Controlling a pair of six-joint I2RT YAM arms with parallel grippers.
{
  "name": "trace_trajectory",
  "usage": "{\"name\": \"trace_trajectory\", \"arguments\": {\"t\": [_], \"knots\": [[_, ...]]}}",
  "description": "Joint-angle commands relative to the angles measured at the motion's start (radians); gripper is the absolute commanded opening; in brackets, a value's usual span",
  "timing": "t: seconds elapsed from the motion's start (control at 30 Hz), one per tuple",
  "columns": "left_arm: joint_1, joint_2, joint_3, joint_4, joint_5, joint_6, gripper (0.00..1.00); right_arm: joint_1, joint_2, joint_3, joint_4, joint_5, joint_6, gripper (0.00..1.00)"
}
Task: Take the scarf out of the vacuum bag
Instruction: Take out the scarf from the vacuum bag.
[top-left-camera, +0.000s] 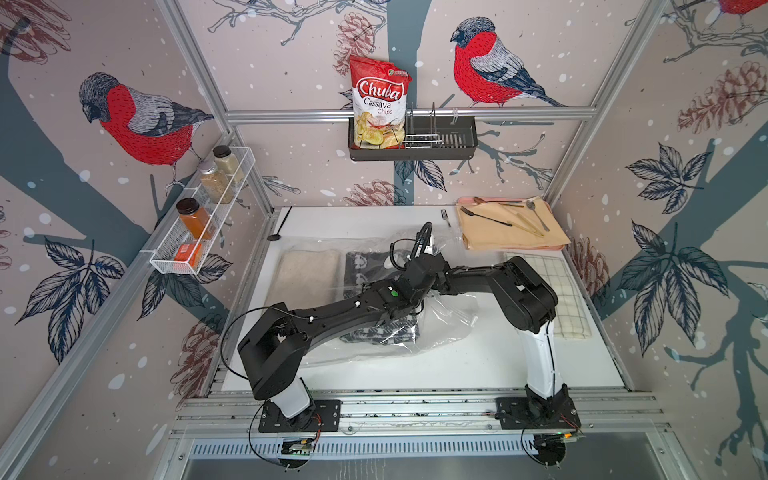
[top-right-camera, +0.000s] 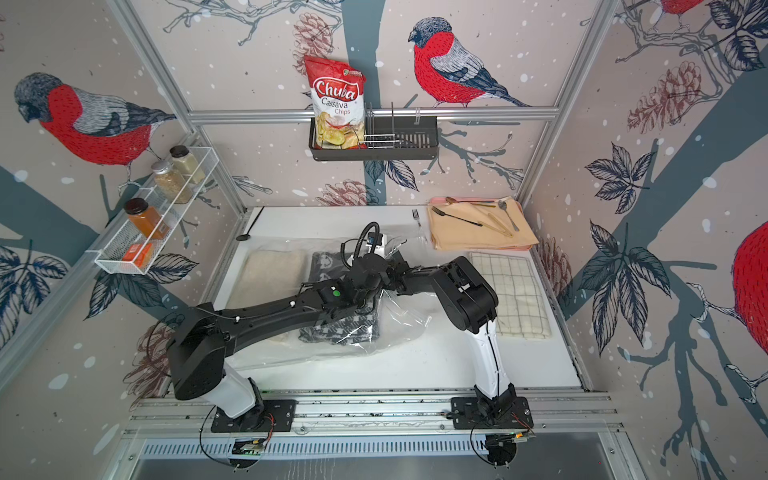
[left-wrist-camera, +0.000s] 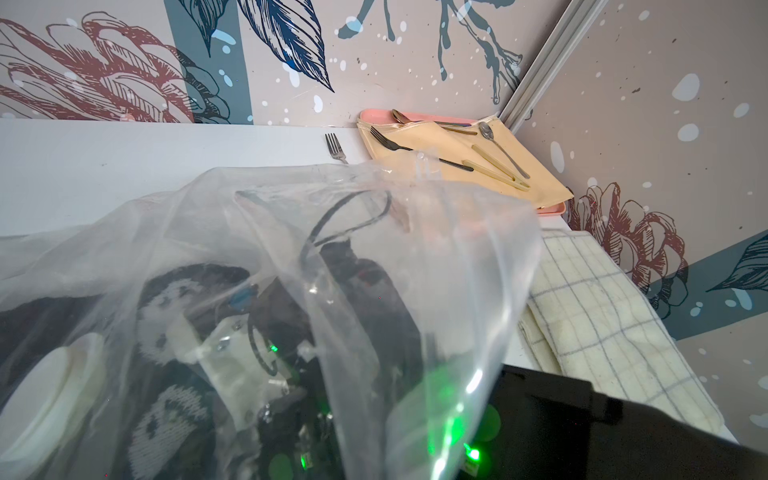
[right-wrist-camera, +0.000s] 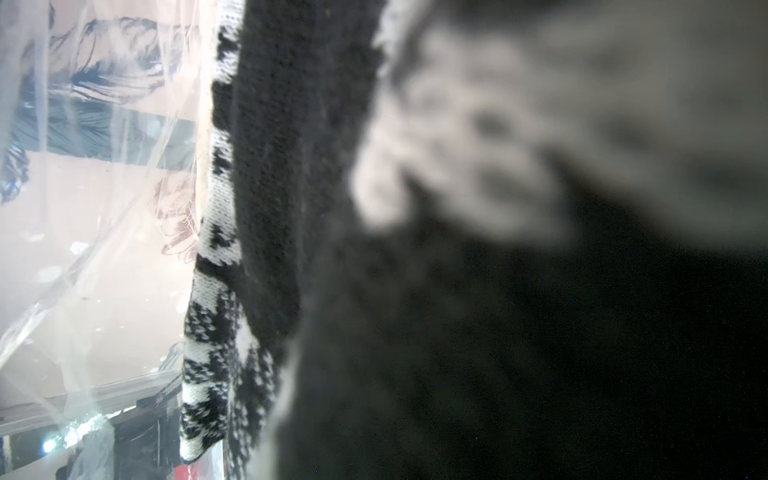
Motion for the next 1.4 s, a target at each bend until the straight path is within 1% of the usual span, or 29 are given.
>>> {"name": "trace_trajectory", "arguments": {"t": [0.0, 0.53, 0.87, 1.37], "knots": [[0.001, 0.0, -0.003, 0.021, 0.006, -0.012, 0.0, -0.009, 0.0, -0.016, -0.157, 0.109, -0.041, 0.0], [0.001, -0.003, 0.003, 0.013, -0.004, -0.005, 0.0, -0.047, -0.078, -0.092, -0.199, 0.139, -0.085, 0.0], [0.0, -0.004, 0.007, 0.011, -0.004, 0.001, 0.0, -0.062, -0.111, -0.152, -0.174, 0.136, -0.079, 0.0], [0.001, -0.001, 0.012, 0.01, -0.003, 0.008, 0.0, -0.118, -0.186, -0.179, -0.195, 0.138, -0.109, 0.0]]}}
